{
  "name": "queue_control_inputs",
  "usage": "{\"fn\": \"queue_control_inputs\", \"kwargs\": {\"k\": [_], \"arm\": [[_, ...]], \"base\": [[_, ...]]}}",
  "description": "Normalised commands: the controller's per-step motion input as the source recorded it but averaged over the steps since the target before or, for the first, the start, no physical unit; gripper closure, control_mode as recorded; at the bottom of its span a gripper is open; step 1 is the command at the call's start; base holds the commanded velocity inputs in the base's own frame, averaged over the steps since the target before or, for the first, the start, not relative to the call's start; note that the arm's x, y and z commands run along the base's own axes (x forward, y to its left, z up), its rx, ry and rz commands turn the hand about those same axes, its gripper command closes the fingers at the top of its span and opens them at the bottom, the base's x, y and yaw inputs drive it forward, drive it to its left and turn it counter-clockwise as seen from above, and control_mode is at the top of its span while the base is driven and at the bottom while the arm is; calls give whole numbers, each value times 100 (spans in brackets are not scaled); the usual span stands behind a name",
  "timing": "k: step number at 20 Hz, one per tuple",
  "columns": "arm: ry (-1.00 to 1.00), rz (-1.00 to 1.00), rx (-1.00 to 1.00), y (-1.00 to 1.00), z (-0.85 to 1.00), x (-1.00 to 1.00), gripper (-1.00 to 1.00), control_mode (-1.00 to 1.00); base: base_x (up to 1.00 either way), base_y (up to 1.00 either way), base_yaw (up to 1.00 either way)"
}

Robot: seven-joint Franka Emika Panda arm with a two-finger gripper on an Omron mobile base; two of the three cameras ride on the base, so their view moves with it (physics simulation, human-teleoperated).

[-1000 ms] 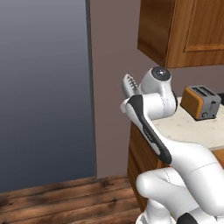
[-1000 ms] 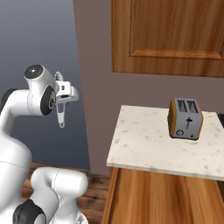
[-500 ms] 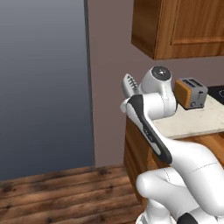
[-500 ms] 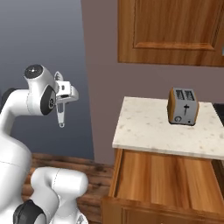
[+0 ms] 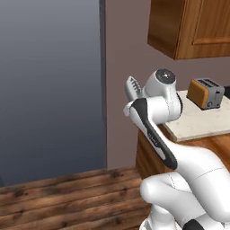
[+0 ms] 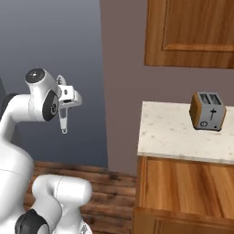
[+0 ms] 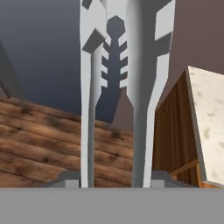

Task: Take the tongs from the drawer on the right and place them on the dining counter next to the tray containing the kebab skewer.

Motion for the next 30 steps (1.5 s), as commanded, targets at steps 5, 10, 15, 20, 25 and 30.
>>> {"fn": "queue_control_inputs", "kwargs": {"k": [5,10,15,20,25,30], "arm": [[0,0,0,0,0,0,100,100],[0,0,0,0,0,0,100,100],[0,0,0,0,0,0,100,100],[0,0,0,0,0,0,100,100],[0,0,0,0,0,0,100,100],[0,0,0,0,0,0,100,100]], "base": [[-13,62,-23],[-28,52,-30],[-57,15,-37],[-43,0,-47],[-46,0,-46],[-53,-5,-44]]}}
